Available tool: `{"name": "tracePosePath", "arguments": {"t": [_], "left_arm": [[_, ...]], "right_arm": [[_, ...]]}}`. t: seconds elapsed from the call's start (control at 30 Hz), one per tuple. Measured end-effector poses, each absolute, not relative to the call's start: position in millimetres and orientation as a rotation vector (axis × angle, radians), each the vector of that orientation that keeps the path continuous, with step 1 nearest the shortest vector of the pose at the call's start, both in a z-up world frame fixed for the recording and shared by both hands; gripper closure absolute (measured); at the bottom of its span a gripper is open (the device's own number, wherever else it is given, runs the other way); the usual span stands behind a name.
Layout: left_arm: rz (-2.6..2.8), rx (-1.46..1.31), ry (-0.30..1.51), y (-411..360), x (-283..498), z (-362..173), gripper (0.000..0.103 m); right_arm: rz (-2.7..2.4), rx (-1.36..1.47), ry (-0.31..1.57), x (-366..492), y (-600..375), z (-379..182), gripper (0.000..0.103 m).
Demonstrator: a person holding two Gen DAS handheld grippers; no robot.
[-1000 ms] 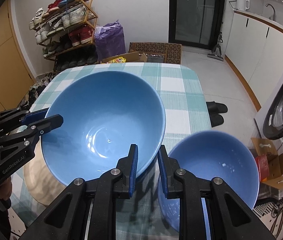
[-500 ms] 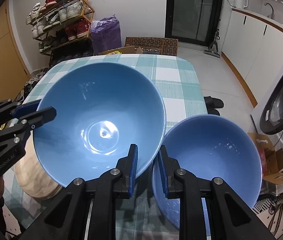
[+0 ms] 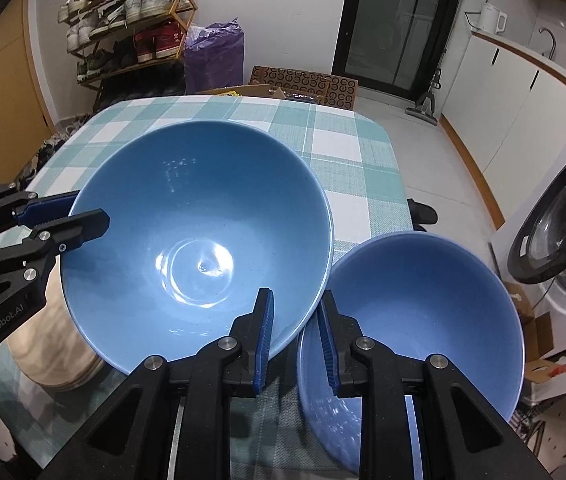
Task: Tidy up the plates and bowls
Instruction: 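Lower the blue bowls onto the tablecloth and open both tools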
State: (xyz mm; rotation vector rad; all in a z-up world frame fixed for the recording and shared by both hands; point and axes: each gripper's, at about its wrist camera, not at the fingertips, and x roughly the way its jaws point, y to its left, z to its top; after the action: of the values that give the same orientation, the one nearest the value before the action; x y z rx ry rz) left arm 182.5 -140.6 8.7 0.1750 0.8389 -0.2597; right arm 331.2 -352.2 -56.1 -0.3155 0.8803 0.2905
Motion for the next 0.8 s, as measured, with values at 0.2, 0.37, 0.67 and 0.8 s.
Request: {"name": "tracePosePath", "arguments": {"t": [0.2,0.37,0.67,0.8], "left_arm": [[-0.258,0.168,0.842,-139,183,7,0.082],[-0.259,0.157,0.850,-135,184,5,0.080],[-0.273,0.153,0.855,-134,181,5,0.066],[-0.296,0.158,0.849,-135,177,8,0.056]], "right_arm": [[0.279,-0.356,0.873,328,-346,-58,0.074],[0.300,-0.364,0.875,326,-342,-61,0.066],[0.316,-0.342,0.864,324,-344,-59,0.052],[0.323,-0.308,0.846,323,-347,-53,0.037]]}}
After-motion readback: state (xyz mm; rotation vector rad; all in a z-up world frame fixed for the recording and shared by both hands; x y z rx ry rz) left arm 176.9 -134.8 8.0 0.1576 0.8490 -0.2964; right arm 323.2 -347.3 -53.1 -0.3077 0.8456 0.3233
